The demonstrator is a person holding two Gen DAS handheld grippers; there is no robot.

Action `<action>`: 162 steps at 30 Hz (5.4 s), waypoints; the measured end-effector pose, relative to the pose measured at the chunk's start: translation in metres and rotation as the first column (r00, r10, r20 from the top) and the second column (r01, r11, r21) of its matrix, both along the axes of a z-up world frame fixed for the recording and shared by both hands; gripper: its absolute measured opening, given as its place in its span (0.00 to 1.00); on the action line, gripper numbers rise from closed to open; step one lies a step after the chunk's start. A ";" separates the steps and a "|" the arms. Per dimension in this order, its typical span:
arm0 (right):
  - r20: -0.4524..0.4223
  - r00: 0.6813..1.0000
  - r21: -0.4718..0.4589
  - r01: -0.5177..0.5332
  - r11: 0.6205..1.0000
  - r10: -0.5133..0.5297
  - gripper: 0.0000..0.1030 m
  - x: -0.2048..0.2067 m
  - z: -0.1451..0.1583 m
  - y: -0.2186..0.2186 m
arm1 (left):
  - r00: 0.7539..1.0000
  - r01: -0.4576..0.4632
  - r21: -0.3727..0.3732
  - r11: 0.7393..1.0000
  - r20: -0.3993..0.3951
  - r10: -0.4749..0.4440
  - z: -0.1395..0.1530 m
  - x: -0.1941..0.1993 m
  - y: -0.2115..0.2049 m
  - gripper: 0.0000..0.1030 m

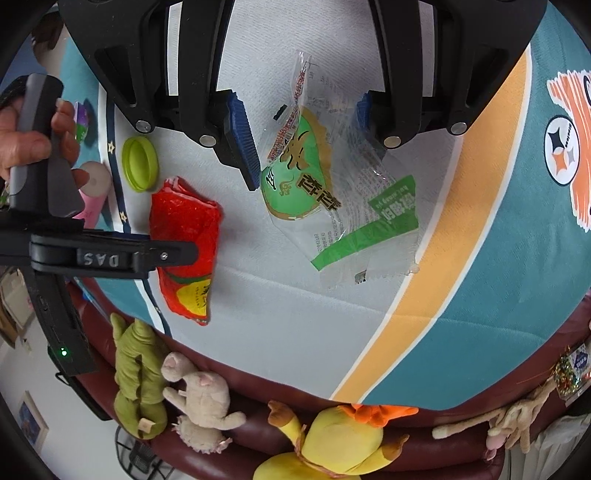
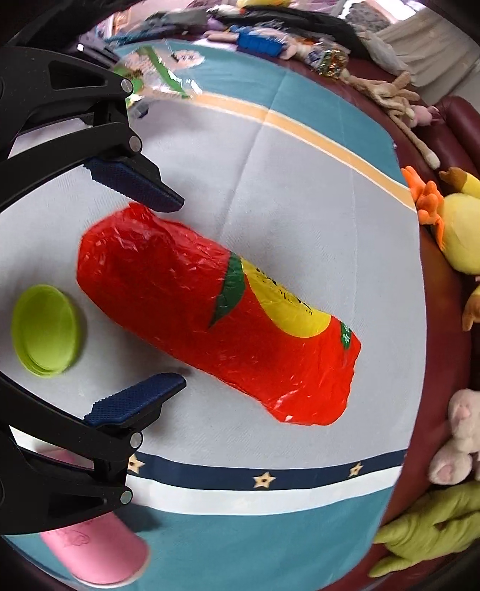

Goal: Collect trash
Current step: 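Grasp the green-labelled seed packet with the left tool while the right tool grasps the red-yellow chip bag, then carry the seed packet and chip bag over the teal trash bin with both tools, then open both tools to drop the seed packet and chip bag into the bin, then move both tools back over the remaining trash on the table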

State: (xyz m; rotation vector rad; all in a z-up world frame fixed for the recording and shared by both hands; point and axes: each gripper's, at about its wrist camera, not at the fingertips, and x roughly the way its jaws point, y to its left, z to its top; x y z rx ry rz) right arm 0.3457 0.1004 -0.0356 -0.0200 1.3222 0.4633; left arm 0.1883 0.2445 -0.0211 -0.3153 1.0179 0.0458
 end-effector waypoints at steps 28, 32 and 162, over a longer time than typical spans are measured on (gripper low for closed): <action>0.142 0.989 0.142 0.008 0.990 -0.029 0.16 -0.116 0.104 -0.128 | 0.974 0.211 0.029 0.977 0.078 -0.212 0.053 -0.035 -0.129 0.45; 0.142 0.985 0.155 0.072 0.985 -0.094 0.16 -0.136 0.108 -0.174 | 0.960 0.266 0.024 0.964 0.085 -0.267 0.059 -0.041 -0.165 0.45; -0.087 0.918 0.010 0.389 0.921 -0.387 0.81 -0.233 0.023 -0.296 | 0.755 0.651 0.178 0.738 -0.047 -0.654 -0.002 -0.091 -0.209 0.94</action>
